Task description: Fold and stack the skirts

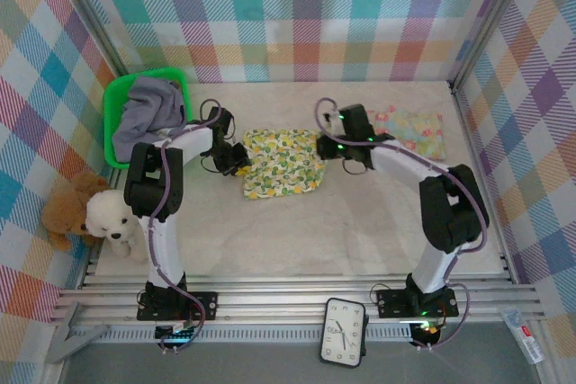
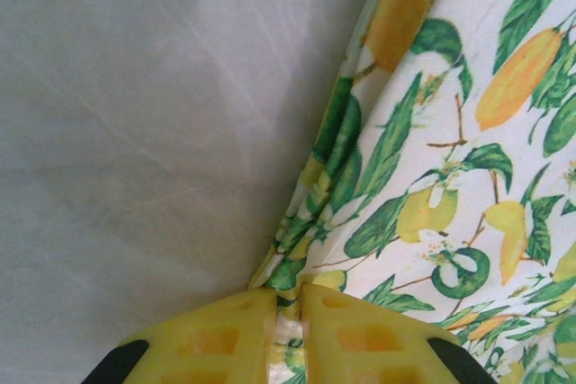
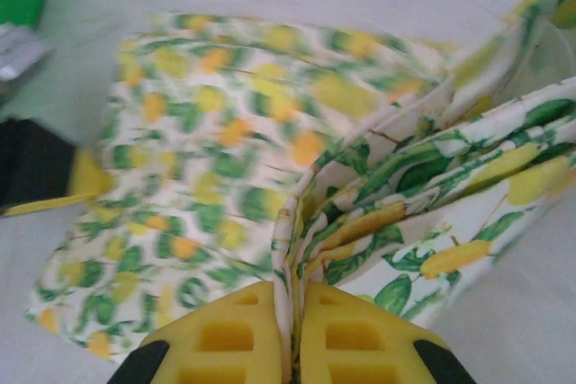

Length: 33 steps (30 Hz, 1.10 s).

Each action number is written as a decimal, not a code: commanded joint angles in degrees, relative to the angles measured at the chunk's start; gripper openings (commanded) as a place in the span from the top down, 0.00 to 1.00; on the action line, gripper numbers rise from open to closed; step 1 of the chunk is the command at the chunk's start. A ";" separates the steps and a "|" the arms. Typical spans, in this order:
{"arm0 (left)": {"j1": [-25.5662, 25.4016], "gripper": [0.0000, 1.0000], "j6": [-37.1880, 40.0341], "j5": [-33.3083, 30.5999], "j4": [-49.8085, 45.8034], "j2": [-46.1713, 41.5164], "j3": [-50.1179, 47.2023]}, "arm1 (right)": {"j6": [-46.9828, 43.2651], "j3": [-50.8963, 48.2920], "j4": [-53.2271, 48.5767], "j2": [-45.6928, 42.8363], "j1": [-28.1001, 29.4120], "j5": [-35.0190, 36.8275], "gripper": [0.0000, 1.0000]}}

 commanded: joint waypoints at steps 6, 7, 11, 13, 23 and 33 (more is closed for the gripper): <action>0.82 0.83 0.66 0.53 -0.27 2.80 -2.60 | -10.65 19.71 -11.42 15.16 12.36 -5.68 1.00; 1.06 0.83 0.71 0.70 -0.17 2.67 -2.73 | -9.38 21.16 -11.60 16.88 13.08 -5.13 1.00; 1.94 0.83 0.84 1.87 0.16 2.19 -3.38 | -3.17 24.78 -11.69 22.03 13.91 -5.38 1.00; 2.18 0.83 1.09 2.38 0.04 2.12 -3.55 | 1.11 25.07 -11.41 22.79 13.91 -3.92 1.00; 2.71 0.79 1.26 2.00 -1.82 -0.30 -2.19 | 2.32 22.54 -9.10 21.36 14.18 -12.00 0.94; 3.82 0.68 2.42 -7.53 -11.98 -8.57 3.97 | -6.90 20.74 -16.86 11.89 12.85 -17.42 0.68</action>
